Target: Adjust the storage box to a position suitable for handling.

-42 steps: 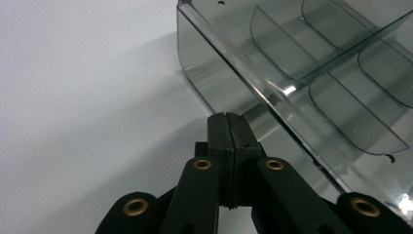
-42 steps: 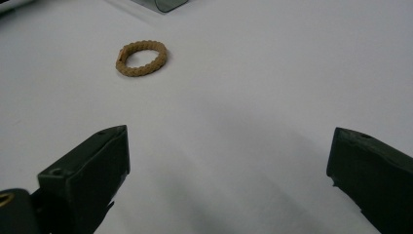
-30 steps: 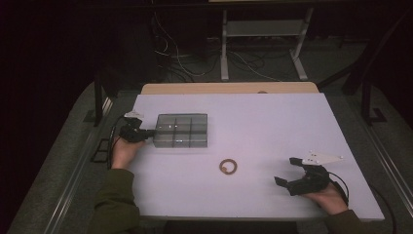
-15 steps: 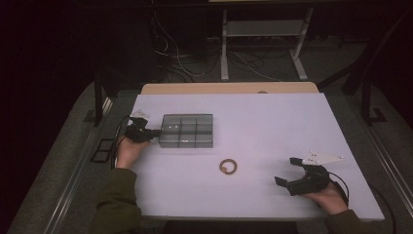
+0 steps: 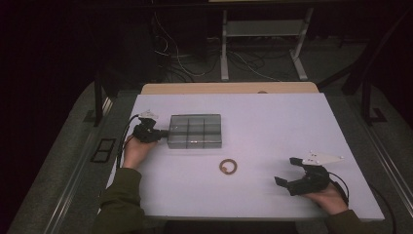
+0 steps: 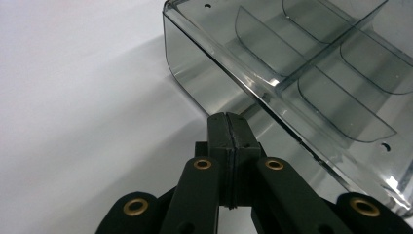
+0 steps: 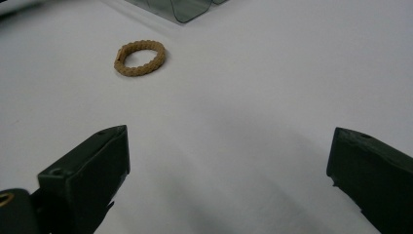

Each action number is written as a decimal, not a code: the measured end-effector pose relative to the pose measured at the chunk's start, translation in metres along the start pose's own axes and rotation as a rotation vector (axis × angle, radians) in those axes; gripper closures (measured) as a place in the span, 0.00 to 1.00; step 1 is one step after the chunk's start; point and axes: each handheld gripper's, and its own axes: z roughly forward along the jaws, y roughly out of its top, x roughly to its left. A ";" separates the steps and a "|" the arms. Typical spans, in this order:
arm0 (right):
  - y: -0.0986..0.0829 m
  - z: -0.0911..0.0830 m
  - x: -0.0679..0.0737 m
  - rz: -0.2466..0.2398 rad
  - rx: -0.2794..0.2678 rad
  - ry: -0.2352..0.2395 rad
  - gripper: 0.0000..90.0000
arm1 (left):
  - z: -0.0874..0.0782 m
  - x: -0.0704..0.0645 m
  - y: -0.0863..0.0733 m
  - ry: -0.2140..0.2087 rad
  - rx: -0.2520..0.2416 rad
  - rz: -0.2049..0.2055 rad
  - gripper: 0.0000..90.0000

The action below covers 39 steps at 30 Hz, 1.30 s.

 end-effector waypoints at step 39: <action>0.000 0.001 0.000 -0.002 0.000 0.001 0.02 | 0.045 -0.054 0.025 -0.083 -0.013 0.085 0.99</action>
